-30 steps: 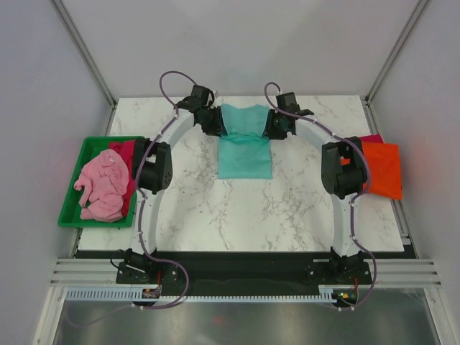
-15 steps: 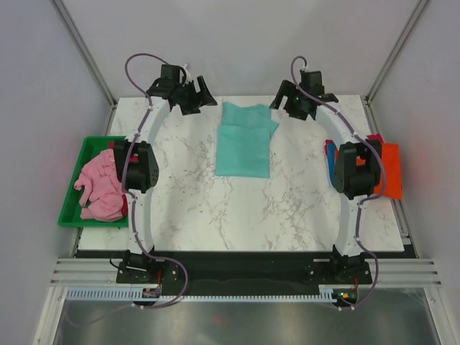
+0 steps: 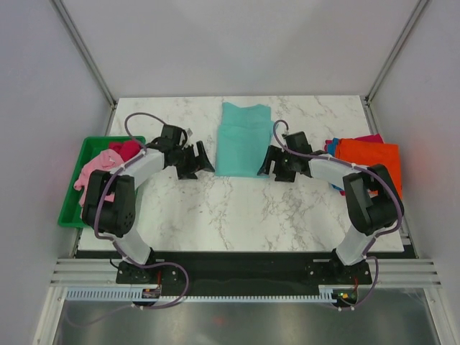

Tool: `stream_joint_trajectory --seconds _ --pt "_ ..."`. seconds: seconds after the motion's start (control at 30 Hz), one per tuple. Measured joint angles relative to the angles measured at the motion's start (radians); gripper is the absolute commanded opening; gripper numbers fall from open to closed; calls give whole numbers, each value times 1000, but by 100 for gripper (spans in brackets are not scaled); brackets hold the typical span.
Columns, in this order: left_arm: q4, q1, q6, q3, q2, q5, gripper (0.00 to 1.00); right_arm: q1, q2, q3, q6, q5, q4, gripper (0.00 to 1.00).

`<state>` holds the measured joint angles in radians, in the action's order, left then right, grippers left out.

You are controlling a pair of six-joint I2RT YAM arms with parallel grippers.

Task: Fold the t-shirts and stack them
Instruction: Fold the tshirt

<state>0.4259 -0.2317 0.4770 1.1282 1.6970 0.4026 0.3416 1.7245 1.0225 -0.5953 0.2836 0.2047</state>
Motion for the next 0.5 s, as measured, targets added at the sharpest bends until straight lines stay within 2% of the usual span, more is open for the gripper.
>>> stream_joint_trajectory --seconds 0.1,0.3,0.37,0.4,0.5 --pt "-58 -4 29 -103 -15 -3 86 11 4 -48 -19 2 -28 78" --pt "-225 -12 111 -249 -43 -8 86 8 52 -42 -37 4 -109 68" --pt "-275 -13 136 -264 -43 -8 85 8 61 -40 -40 0 -130 56" --pt "-301 -15 146 -265 -40 -8 83 8 66 -40 -42 0 -136 44" --pt "-378 -18 171 -264 -21 -8 81 8 80 -41 -47 -2 -145 24"
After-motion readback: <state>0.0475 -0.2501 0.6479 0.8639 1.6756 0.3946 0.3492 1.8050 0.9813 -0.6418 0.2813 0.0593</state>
